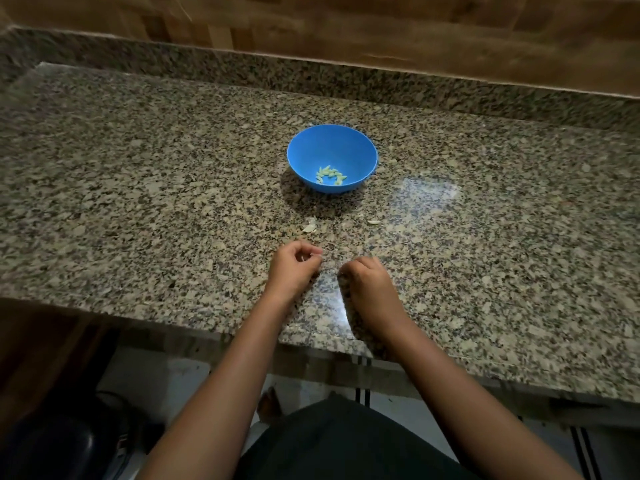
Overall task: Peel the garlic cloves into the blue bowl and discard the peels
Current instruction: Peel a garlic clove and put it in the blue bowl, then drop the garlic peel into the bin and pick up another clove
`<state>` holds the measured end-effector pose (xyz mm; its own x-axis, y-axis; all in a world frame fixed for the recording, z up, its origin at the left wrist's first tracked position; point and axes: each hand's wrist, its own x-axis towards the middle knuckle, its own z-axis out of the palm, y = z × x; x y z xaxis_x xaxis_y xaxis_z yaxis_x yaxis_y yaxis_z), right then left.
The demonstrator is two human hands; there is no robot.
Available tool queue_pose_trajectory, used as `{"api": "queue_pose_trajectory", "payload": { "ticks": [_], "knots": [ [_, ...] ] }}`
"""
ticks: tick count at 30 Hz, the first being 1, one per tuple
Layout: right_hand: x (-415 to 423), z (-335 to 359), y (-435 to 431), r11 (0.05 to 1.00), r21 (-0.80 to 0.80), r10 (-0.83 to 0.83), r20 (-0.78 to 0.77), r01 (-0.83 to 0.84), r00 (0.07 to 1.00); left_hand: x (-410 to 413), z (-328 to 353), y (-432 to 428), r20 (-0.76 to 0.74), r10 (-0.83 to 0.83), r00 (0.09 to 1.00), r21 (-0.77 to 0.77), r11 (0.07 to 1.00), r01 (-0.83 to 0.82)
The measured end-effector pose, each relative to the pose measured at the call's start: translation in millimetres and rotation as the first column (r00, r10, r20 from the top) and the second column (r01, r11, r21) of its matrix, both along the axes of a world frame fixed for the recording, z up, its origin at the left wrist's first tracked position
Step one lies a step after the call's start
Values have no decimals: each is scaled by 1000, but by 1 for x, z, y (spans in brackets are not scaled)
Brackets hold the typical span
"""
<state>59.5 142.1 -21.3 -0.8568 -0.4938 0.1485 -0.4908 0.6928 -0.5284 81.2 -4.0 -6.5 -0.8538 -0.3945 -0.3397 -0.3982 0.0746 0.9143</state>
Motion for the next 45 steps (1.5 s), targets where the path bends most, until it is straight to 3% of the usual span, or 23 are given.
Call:
{"api": "queue_pose_trajectory", "payload": {
  "ticks": [2,5,9,12,16,24,34,37,40,45],
  "knots": [
    [-2,9,-8,998,-31,-56,85,59,995,7,2,0,-16,77,997,159,985,-74],
    [2,32,-31,969,-175,-110,335,177,936,23,9,-14,-32,215,976,333,923,-192],
    [13,52,-80,915,-311,13,658,257,753,54,15,-53,-35,421,906,486,799,-353],
    [31,58,-134,893,-379,159,771,243,616,88,17,-91,-27,570,821,561,688,-460],
    [78,55,-226,889,-426,301,818,166,489,156,16,-157,-11,734,680,623,537,-569],
    [202,24,-410,891,-452,424,860,41,284,303,-11,-301,65,928,367,639,243,-729],
    [305,-66,-565,935,-284,321,932,-214,167,425,-100,-414,334,939,82,564,-130,-815],
    [320,-110,-599,912,-201,269,951,-359,151,442,-122,-432,391,918,65,508,-156,-847],
    [332,-157,-624,917,-111,184,970,-384,158,449,-158,-446,461,886,43,469,-203,-859],
    [345,-227,-638,995,-75,76,997,-70,12,442,-232,-445,587,809,23,493,-334,-803]
  ]
}}
